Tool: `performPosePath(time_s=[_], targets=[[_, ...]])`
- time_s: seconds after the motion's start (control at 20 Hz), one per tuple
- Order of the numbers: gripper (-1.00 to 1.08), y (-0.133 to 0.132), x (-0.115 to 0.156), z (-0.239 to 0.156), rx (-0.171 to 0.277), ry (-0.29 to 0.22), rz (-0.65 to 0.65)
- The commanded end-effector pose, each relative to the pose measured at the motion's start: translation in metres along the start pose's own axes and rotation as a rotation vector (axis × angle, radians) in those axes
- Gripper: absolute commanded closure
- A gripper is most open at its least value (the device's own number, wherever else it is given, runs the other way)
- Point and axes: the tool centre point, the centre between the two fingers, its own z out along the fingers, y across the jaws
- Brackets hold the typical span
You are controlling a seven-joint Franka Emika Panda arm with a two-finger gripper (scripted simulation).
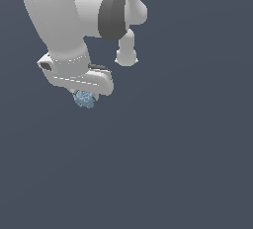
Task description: Pick up the object and move it to a goal position.
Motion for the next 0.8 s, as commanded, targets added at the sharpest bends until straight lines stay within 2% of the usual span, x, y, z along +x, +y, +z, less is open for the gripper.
performPosePath(time_s=[0.0, 0.35, 0.75], targets=[[1.08, 0.015, 0.004, -0.025, 0.0, -0.001, -0.001], [1.08, 0.044, 0.016, -0.076, -0.001, -0.001, -0.001], [1.08, 0.059, 0.023, -0.103, -0.001, -0.001, -0.001]])
